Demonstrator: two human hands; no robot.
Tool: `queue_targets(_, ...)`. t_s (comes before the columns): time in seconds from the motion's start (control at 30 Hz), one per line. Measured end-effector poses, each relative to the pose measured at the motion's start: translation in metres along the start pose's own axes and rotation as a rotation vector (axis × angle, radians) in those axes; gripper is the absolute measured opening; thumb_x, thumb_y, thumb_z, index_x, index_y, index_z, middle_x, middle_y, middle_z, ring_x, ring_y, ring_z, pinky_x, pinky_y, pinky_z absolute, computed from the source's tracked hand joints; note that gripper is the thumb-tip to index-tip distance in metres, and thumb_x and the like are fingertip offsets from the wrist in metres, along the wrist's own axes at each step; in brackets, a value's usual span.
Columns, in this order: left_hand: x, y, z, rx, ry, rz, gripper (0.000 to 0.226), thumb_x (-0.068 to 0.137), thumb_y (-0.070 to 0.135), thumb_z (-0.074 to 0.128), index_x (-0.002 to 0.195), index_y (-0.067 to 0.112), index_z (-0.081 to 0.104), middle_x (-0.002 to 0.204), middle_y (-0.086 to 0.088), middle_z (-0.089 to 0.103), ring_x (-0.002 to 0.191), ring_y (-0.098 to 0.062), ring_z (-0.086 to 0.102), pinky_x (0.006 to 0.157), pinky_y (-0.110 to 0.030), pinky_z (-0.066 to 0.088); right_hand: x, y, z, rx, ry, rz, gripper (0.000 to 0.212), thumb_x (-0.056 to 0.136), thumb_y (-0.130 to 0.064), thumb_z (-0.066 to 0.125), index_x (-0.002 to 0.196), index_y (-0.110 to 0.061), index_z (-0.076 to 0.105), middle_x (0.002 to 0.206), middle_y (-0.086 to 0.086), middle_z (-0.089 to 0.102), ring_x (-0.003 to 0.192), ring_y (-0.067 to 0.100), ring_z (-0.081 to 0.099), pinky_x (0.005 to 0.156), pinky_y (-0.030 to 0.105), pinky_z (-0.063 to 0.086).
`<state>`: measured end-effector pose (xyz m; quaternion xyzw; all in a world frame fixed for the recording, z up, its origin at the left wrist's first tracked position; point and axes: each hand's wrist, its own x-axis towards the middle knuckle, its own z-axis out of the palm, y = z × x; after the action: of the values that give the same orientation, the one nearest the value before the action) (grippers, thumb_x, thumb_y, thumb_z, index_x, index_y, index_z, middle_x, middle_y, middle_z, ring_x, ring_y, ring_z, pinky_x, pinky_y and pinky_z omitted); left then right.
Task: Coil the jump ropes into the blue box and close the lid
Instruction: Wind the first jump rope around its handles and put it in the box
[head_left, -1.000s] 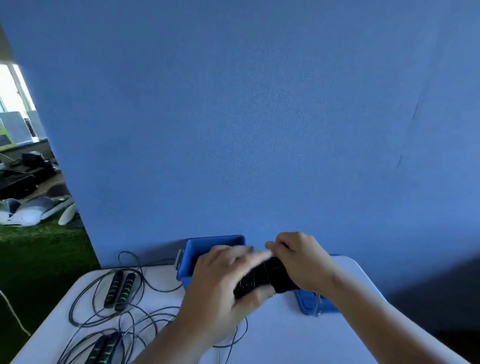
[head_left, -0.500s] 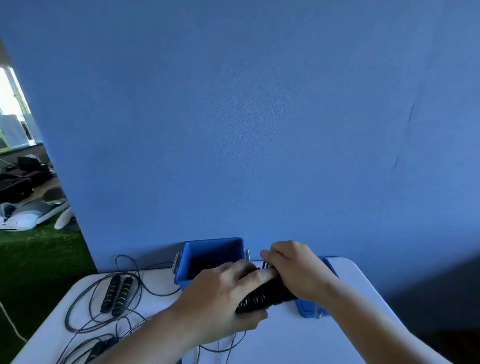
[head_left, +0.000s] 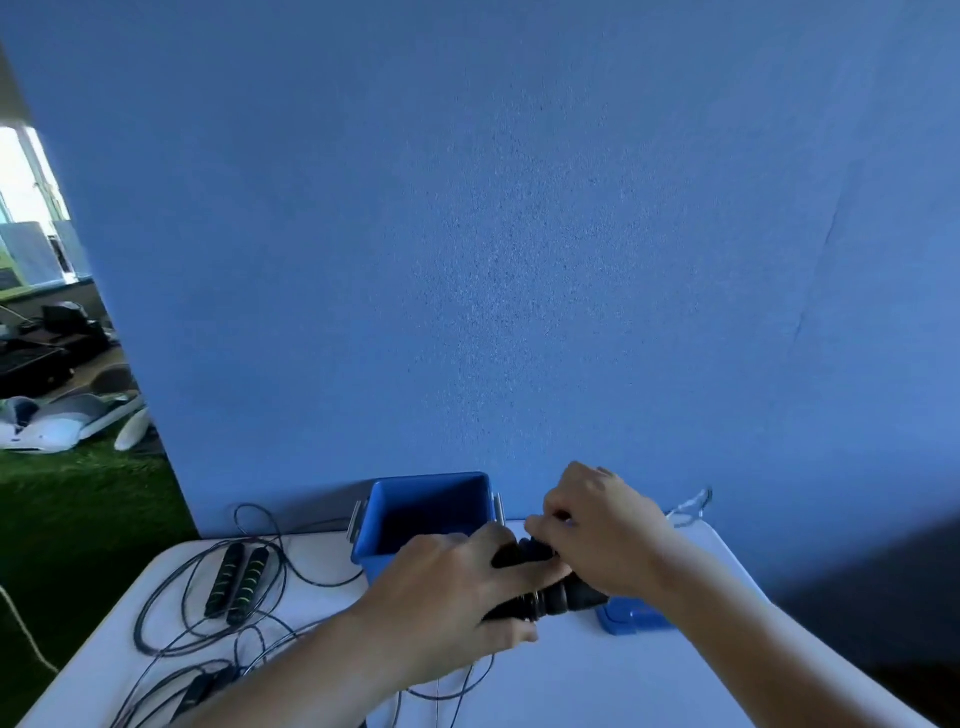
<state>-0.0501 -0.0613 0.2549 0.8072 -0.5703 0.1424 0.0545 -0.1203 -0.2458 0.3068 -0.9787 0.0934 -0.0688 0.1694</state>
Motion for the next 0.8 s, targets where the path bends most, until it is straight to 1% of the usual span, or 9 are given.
queue_targets(0.03,0.002,0.002,-0.002,0.016,-0.004,0.031,0.053,0.091,0.065,0.047,0.141,0.052,0.036,0.115,0.008,0.057,0.081,-0.014,0.066,0.061,-0.028,0.049,-0.002,-0.002,-0.003,-0.035,-0.010,-0.006,0.043,0.095,-0.049,0.049,0.067,-0.015,0.052,0.089,-0.003,0.051,0.090,0.019,0.052,0.060,0.032,0.035)
queue_targets(0.1,0.002,0.001,-0.008,0.008,-0.017,0.025,0.054,0.094,0.068,0.040,0.145,0.060,0.022,0.127,0.005,0.051,0.095,-0.023,0.063,0.074,-0.037,0.052,-0.006,-0.006,-0.008,-0.066,-0.063,0.013,0.043,0.096,-0.047,0.045,0.069,-0.014,0.052,0.081,-0.002,0.054,0.080,0.021,0.053,0.062,0.033,0.038)
queue_targets(0.17,0.001,0.004,-0.012,-0.025,-0.104,-0.011,0.054,0.096,0.068,0.038,0.144,0.063,0.014,0.129,0.005,0.046,0.101,-0.025,0.057,0.082,-0.038,0.049,-0.011,-0.009,-0.010,-0.064,-0.105,0.025,0.041,0.099,-0.043,0.042,0.067,-0.016,0.047,0.075,-0.001,0.053,0.075,0.023,0.051,0.065,0.034,0.040)
queue_targets(0.27,0.004,0.001,-0.013,-0.020,-0.142,-0.056,0.050,0.094,0.067,0.038,0.140,0.060,0.018,0.121,0.004,0.048,0.094,-0.026,0.059,0.081,-0.039,0.052,-0.015,-0.011,-0.007,-0.056,-0.102,0.005,0.038,0.102,-0.039,0.039,0.073,-0.017,0.051,0.078,0.001,0.056,0.077,0.024,0.055,0.071,0.037,0.047)
queue_targets(0.37,0.005,0.000,-0.015,-0.007,-0.133,-0.098,0.045,0.094,0.066,0.037,0.136,0.057,0.024,0.123,0.005,0.047,0.091,-0.027,0.060,0.081,-0.040,0.052,-0.018,-0.010,-0.001,-0.051,-0.057,-0.038,0.038,0.103,-0.042,0.037,0.080,-0.019,0.057,0.077,-0.002,0.058,0.075,0.022,0.058,0.072,0.036,0.053)
queue_targets(0.43,0.006,-0.001,-0.018,-0.022,-0.118,-0.138,0.038,0.095,0.065,0.039,0.130,0.054,0.030,0.122,0.007,0.047,0.090,-0.027,0.060,0.079,-0.038,0.049,-0.021,-0.007,0.003,0.011,-0.039,-0.041,0.038,0.102,-0.041,0.038,0.074,-0.020,0.053,0.073,-0.002,0.057,0.069,0.020,0.054,0.067,0.036,0.050)
queue_targets(0.53,0.008,-0.003,-0.022,-0.046,-0.098,-0.167,0.036,0.094,0.065,0.042,0.125,0.050,0.036,0.109,0.010,0.047,0.084,-0.024,0.060,0.070,-0.033,0.043,-0.029,-0.008,0.011,0.124,0.026,-0.053,0.039,0.100,-0.036,0.040,0.068,-0.015,0.046,0.062,0.000,0.051,0.056,0.016,0.043,0.057,0.040,0.043)
queue_targets(0.63,0.009,-0.006,-0.018,-0.107,-0.043,-0.202,0.042,0.091,0.064,0.048,0.126,0.049,0.029,0.098,0.013,0.044,0.081,-0.019,0.060,0.065,-0.028,0.036,-0.037,-0.010,0.018,0.223,0.093,-0.079,0.036,0.100,-0.033,0.043,0.069,-0.015,0.045,0.059,0.000,0.048,0.051,0.012,0.039,0.051,0.030,0.035)
queue_targets(0.8,0.009,-0.013,-0.015,-0.176,-0.005,-0.187,0.063,0.087,0.070,0.052,0.139,0.067,0.016,0.116,0.019,0.053,0.088,-0.009,0.063,0.067,-0.020,0.039,-0.048,-0.004,0.032,0.441,0.130,-0.115,0.029,0.102,-0.030,0.046,0.075,-0.019,0.051,0.054,-0.006,0.044,0.048,0.009,0.034,0.051,0.030,0.031)
